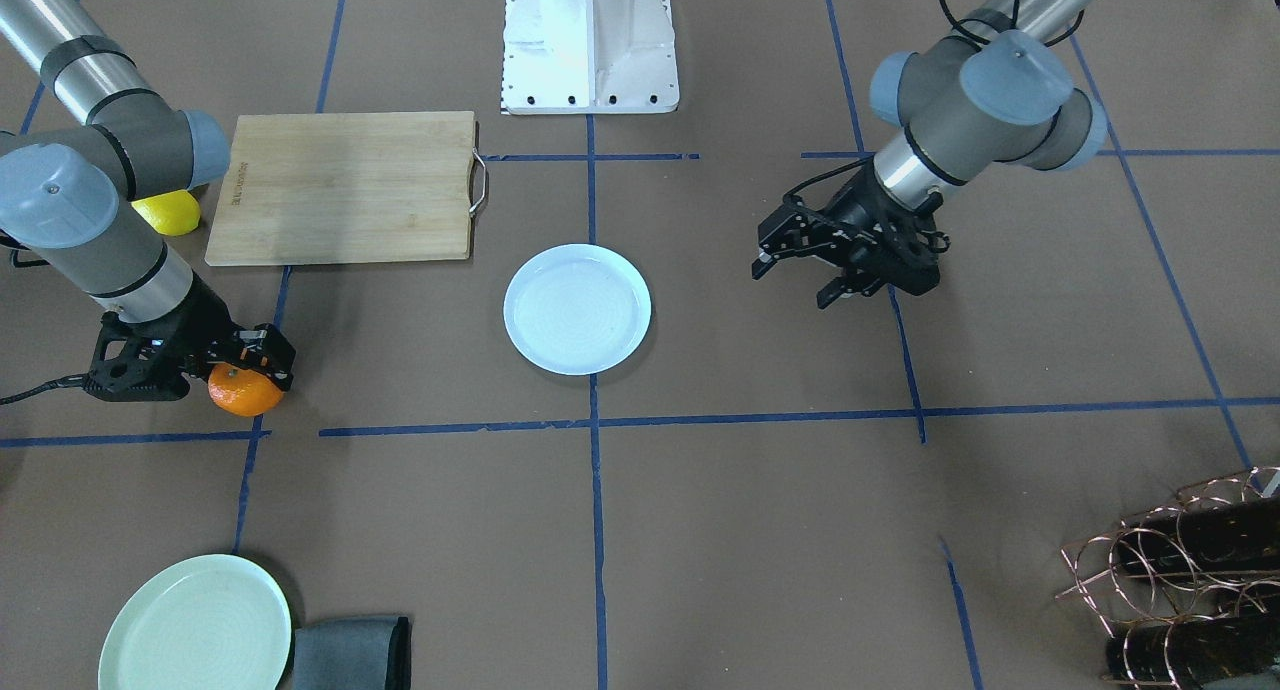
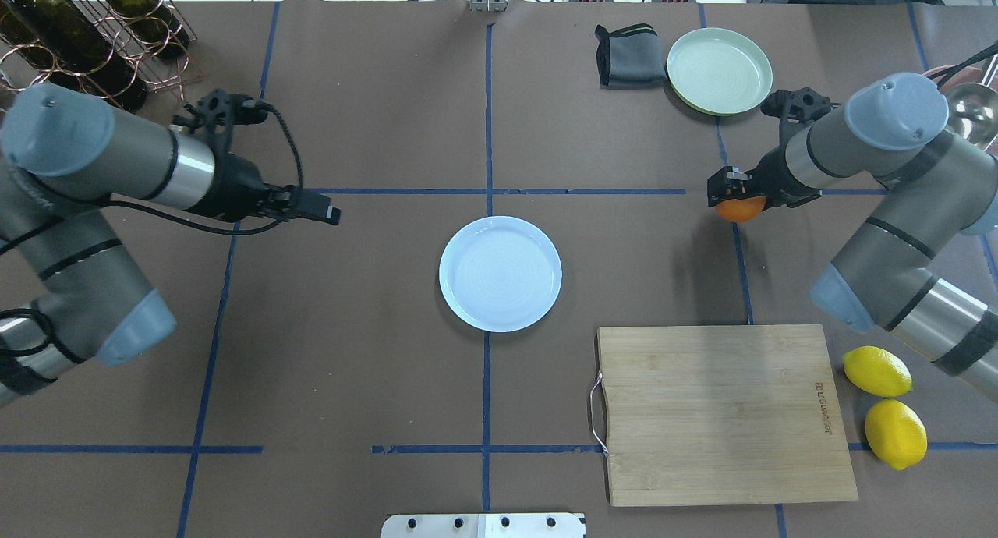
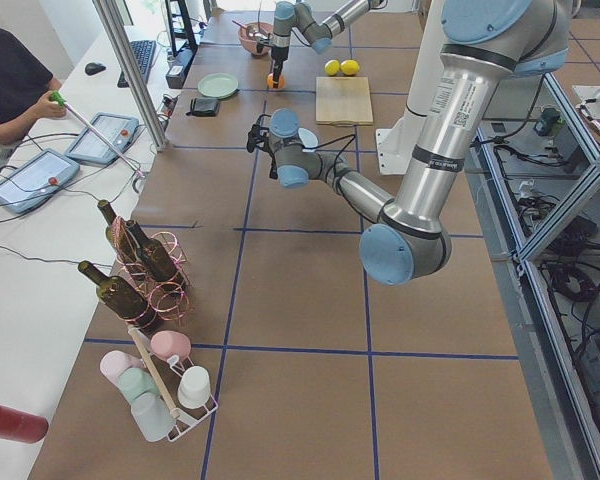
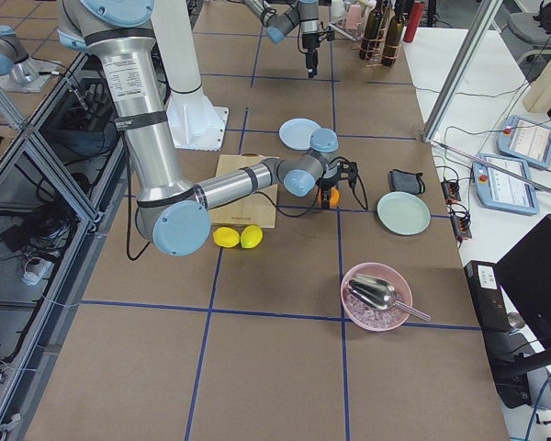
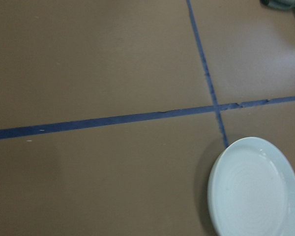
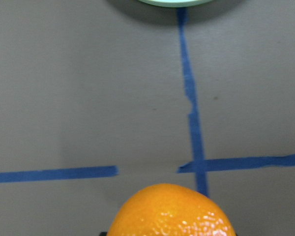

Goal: Pick orange to plate
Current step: 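Carry the orange with the right gripper over the light blue plate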

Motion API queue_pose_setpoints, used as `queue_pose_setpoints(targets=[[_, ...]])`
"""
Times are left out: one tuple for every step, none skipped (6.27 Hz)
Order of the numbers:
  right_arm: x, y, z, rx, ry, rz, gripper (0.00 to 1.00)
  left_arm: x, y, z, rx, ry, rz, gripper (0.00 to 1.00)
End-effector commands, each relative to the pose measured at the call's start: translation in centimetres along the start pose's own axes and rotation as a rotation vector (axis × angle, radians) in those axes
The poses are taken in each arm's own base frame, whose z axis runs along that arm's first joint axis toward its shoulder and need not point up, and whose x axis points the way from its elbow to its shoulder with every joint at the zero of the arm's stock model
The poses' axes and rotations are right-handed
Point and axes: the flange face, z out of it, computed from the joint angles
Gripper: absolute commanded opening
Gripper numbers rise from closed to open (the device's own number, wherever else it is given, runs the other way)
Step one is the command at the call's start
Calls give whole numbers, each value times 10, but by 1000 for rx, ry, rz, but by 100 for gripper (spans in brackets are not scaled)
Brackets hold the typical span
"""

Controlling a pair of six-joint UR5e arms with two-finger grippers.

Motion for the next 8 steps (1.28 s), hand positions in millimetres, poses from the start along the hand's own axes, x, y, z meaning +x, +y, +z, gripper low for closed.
queue_pose_setpoints(targets=[[-127,40,-2,-44,-124,134,0,-84,16,-58,-7,-65,120,95],[-199,75,5,-38,-169,176,0,-106,20,-71,-5,-90,112,95],[-238,93,3,-41,-183,208,0,-122,21,-83,9,-110,90,95],[-265,118,10,-51,-163,198,0,-118,24,-91,25,-112,96,96],[-279,126,14,-32,-152,208,0,-119,24,-90,23,-113,94,96],[-280,130,25,-24,-135,207,0,-118,24,-90,24,-113,91,98],[-291,135,27,-9,-136,200,0,-116,24,-92,27,-110,89,99],[-298,138,49,-4,-106,198,0,-116,24,-90,25,-110,89,99]])
